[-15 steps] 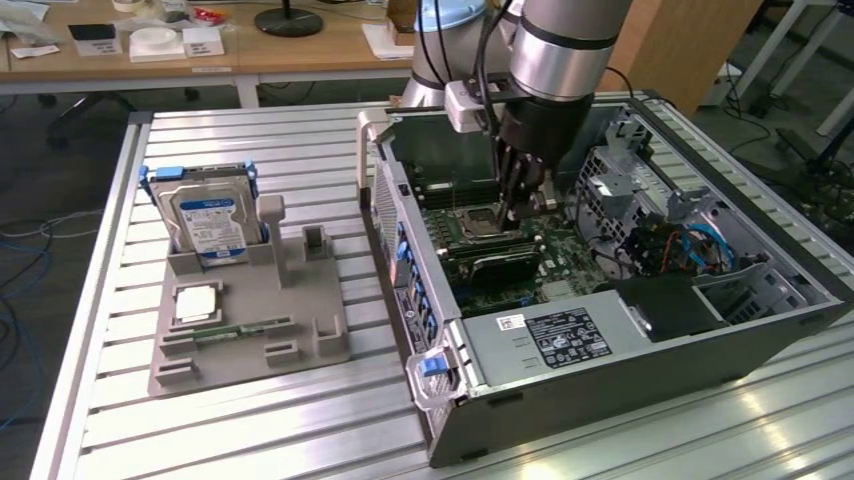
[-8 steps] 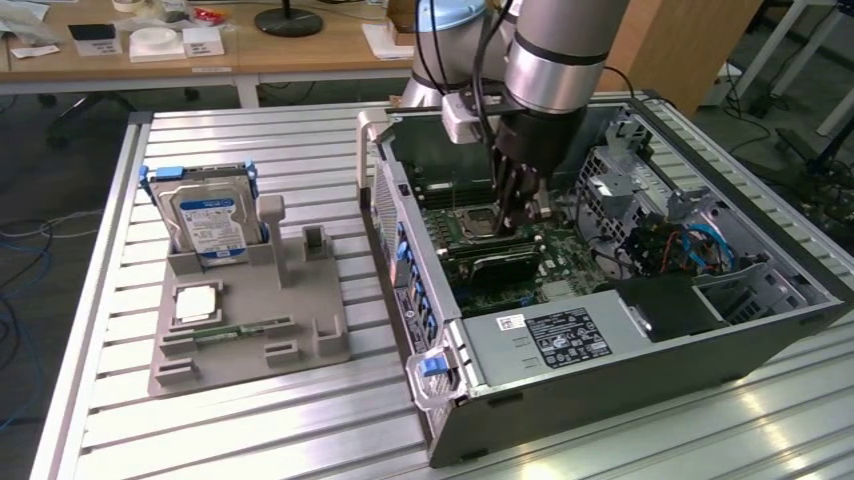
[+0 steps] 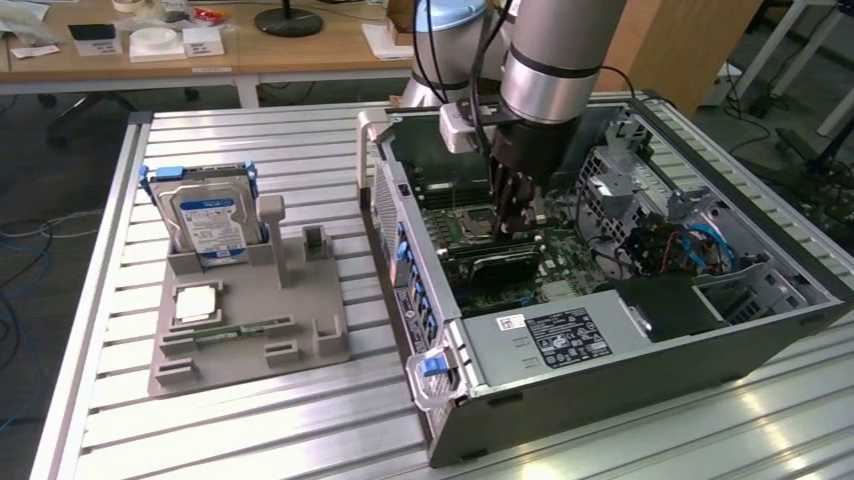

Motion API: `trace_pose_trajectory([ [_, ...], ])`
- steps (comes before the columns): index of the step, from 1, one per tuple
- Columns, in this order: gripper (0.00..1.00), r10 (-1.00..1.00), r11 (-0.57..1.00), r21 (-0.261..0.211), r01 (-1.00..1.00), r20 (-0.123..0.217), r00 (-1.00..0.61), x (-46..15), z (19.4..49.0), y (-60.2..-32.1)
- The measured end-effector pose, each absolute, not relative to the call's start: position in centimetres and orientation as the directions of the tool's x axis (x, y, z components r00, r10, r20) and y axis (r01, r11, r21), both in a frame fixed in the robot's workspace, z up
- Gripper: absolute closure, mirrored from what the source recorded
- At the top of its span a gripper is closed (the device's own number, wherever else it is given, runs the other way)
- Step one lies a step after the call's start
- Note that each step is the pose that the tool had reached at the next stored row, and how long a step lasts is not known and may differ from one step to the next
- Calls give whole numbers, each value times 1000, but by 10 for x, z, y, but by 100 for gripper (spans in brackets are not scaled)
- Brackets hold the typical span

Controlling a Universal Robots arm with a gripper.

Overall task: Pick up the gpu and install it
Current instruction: 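Press down on the gpu until it lock into place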

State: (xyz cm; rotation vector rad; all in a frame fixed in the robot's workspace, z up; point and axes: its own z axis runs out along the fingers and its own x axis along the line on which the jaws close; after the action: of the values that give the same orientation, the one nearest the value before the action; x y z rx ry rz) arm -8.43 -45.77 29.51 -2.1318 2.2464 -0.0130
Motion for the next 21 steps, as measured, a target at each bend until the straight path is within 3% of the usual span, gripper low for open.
trace_pose_trajectory([
  [21, 89, -998, 53, -37, -998, -30, -52, -84, 268, -455],
])
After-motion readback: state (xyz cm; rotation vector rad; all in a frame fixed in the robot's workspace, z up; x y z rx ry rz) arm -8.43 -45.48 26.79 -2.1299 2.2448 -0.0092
